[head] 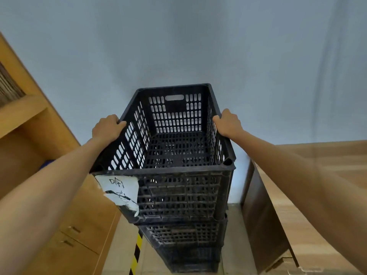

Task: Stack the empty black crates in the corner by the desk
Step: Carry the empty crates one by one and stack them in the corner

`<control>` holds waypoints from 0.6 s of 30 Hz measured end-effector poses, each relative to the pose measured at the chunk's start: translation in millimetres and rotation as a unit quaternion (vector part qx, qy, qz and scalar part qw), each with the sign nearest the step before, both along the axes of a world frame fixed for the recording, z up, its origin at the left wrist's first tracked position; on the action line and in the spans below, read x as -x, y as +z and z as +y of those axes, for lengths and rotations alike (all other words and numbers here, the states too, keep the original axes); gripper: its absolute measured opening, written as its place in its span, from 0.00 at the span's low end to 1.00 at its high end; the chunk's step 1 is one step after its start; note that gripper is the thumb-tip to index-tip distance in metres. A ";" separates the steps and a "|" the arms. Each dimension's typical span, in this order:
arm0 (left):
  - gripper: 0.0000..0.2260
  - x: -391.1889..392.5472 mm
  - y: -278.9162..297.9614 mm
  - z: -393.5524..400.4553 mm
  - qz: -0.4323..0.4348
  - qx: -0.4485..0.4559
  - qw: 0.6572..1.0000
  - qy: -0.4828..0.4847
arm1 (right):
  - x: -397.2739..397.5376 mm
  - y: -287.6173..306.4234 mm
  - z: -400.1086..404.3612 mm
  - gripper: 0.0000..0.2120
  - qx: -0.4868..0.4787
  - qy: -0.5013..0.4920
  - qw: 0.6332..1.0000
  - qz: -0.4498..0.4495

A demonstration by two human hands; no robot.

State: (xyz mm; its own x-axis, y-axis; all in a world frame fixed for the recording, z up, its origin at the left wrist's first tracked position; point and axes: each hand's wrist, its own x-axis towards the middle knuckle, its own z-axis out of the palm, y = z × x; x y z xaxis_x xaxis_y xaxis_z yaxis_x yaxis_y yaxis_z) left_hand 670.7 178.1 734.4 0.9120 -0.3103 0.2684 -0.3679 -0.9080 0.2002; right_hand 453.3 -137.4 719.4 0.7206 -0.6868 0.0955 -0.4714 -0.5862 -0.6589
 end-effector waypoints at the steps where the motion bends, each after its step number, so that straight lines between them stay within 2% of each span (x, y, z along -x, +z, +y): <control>1: 0.14 4.1 -1.5 2.6 0.002 -0.016 1.000 -0.002 | 3.3 0.8 1.3 0.20 0.006 0.004 1.000 0.013; 4: 0.17 13.4 -4.1 7.0 0.010 -0.065 0.998 -0.013 | 8.5 5.9 2.4 0.23 0.029 0.024 0.997 0.060; 9: 0.20 22.2 -4.0 10.3 0.003 -0.097 0.995 -0.012 | 8.1 19.8 0.9 0.09 0.005 0.036 0.997 0.063; 18: 0.19 41.5 -8.8 5.6 -0.005 -0.064 0.998 -0.008 | 15.8 17.9 1.8 0.21 0.017 0.003 0.996 0.084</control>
State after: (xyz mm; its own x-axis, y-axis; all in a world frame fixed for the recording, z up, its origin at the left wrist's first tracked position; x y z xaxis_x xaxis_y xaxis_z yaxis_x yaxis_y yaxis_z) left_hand 629.2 183.7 725.5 0.9038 -0.3577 0.2349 -0.3845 -0.9198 0.0786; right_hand 437.5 -135.6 737.3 0.7320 -0.6813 -0.0033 -0.5697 -0.6095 -0.5513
